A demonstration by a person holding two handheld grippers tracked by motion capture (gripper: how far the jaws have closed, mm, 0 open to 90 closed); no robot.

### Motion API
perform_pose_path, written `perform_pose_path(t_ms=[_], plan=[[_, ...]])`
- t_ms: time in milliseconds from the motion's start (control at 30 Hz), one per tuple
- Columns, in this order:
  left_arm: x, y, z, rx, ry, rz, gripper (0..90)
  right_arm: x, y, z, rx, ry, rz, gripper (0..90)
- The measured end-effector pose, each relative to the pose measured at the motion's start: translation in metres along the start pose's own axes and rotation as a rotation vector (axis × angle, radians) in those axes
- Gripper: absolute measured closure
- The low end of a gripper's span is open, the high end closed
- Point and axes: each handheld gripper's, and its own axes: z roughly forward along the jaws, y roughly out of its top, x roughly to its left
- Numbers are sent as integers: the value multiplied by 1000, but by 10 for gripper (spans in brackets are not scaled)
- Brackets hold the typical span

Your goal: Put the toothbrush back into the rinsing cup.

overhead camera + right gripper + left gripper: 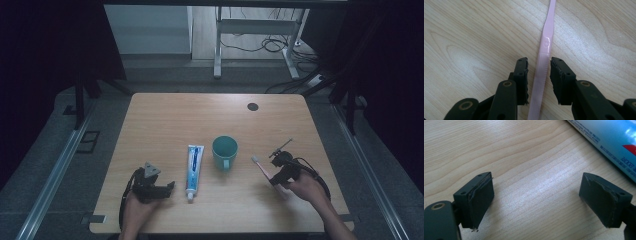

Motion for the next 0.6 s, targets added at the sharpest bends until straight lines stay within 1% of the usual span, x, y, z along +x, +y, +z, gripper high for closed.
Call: perform_pose_path(t_ms=[133, 167, 367, 567, 600], plan=[[0, 0, 0, 0, 0, 0, 127, 0, 7, 2, 35, -4, 7, 682], [0, 0, 0, 0, 0, 0, 126, 0, 9, 3, 43, -4, 1, 683], [0, 0, 0, 0, 0, 0, 127, 0, 18, 6, 105, -24, -1, 697], [0, 0, 0, 0, 0, 0, 127, 1, 27, 10, 144, -40, -15, 703], [0, 0, 0, 0, 0, 0, 127, 2, 28, 11, 149, -40, -11, 703]])
